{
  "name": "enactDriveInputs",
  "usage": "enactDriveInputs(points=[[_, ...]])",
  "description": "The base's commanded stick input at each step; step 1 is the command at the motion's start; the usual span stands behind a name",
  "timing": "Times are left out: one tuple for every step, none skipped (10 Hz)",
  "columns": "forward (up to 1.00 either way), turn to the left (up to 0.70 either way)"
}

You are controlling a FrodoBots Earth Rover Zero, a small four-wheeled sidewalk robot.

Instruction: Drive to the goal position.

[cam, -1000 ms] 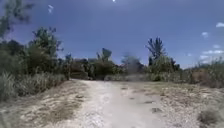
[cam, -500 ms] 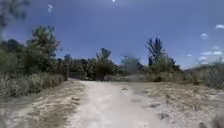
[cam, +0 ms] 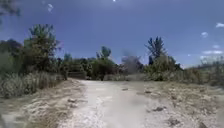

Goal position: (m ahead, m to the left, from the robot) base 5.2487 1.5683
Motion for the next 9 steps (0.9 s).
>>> enactDriveInputs(points=[[0.45,0.16],[0.45,0.0],[0.45,0.0],[0.45,0.0],[0.45,0.0],[0.45,0.0],[0.45,0.0],[0.45,0.0],[0.45,0.0]])
